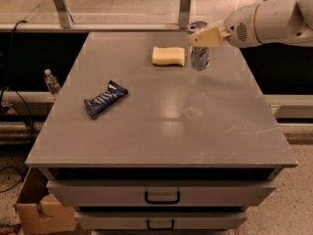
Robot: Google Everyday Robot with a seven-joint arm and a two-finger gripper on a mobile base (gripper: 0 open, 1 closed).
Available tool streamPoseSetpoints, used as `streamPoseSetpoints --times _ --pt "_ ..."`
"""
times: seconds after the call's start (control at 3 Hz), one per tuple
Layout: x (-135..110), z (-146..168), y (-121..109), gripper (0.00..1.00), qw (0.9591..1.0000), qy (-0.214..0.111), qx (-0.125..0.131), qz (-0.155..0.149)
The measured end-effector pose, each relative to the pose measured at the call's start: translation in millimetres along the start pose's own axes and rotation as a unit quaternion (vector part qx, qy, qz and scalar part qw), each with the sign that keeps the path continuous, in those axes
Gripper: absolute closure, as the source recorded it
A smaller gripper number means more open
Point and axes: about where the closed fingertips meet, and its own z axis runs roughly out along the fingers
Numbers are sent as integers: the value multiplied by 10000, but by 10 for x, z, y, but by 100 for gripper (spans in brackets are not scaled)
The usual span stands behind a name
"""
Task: Move redbull can near sponge
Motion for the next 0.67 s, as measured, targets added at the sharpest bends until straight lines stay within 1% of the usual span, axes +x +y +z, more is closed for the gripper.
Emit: streamPoseSetpoints --times 0.33,0.67 --pt "71 54 -162 100 9981 -134 253 541" --pt "134 154 -281 100 9940 -245 319 1016"
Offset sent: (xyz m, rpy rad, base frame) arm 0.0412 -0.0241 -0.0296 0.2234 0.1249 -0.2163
